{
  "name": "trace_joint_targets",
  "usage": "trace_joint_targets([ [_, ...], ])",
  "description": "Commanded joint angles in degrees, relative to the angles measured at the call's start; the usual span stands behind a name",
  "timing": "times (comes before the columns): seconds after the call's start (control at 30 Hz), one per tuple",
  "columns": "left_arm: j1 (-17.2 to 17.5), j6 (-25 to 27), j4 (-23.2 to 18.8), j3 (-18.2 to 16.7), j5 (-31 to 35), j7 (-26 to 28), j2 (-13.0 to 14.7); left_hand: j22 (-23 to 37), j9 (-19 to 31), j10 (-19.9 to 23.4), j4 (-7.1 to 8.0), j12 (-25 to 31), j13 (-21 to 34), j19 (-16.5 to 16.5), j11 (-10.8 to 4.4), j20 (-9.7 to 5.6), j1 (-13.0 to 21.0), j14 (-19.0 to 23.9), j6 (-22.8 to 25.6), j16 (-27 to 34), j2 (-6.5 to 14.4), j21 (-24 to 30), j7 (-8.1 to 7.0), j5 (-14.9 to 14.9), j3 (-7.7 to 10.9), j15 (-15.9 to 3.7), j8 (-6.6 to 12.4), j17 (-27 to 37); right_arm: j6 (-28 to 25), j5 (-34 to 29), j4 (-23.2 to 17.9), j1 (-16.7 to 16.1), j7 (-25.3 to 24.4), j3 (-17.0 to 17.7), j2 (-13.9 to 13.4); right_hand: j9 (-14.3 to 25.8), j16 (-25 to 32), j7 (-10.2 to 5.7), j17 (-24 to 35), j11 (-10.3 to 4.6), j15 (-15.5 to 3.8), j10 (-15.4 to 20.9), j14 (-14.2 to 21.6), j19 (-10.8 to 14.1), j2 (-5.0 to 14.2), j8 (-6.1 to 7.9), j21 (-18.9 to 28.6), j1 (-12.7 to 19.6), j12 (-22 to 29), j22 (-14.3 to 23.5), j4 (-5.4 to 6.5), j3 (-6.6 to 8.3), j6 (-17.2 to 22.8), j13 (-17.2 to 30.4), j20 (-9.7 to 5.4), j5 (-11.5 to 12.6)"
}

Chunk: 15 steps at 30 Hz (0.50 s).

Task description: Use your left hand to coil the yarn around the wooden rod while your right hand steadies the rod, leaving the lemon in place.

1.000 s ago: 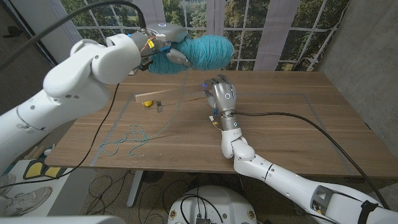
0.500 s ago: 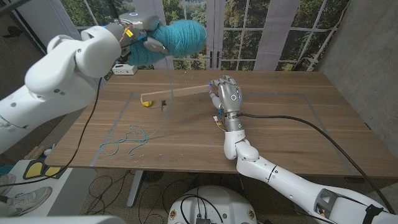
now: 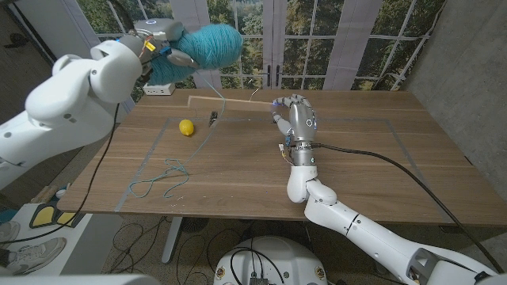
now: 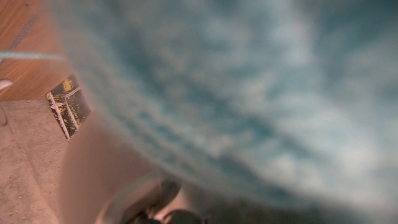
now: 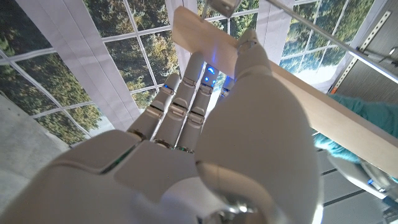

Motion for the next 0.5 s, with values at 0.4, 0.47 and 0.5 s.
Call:
trace_joint_targets([
  [0.4,5.7,5.5,-0.6,0.0,-5.5,-0.6,9.3,6.1,0.2,3.0,15.15,0.5,35.4,-0.5,-5.12,-6.23,1.0,14.9,6.4,10.2,4.3,2.2,-6.17,0.8,14.93,-10.96,-0.06,15.1,5.9,4.6,-3.8,-3.7,-1.5,7.0,2.1,6.5,-0.9,-0.86,1.1,-4.95,-7.19,9.1,0.7,-0.6,6.11,-0.28,0.7,5.3,0.9,0.2,0.37,-0.61,5.1,11.8,-6.14,0.3],
  [0.47,7.4,5.9,-1.0,-0.8,-6.2,-0.2,10.5,6.1,0.2,3.0,15.17,0.5,35.4,-0.6,-5.12,-6.23,1.0,14.8,6.4,10.2,4.4,2.2,-6.16,0.8,14.97,-10.94,-0.09,15.1,5.1,3.9,-3.8,-4.1,-2.0,8.1,3.2,6.5,-1.0,-0.83,1.2,-4.77,-7.16,9.3,0.7,-0.7,6.17,-0.35,0.8,5.4,0.9,0.1,0.41,-0.69,5.2,11.6,-6.07,0.3],
  [0.5,8.1,6.2,-1.1,-1.3,-7.2,-0.8,10.9,6.1,0.2,3.0,15.18,0.5,35.4,-0.6,-5.13,-6.22,1.0,14.8,6.4,10.2,4.4,2.2,-6.16,0.8,14.99,-10.94,-0.08,15.1,4.9,3.7,-3.9,-4.3,-2.0,8.8,3.8,6.4,-1.0,-0.83,1.3,-4.78,-7.17,9.2,0.7,-0.7,6.13,-0.39,0.8,5.4,0.8,0.1,0.39,-0.73,5.1,11.6,-6.08,0.3],
])
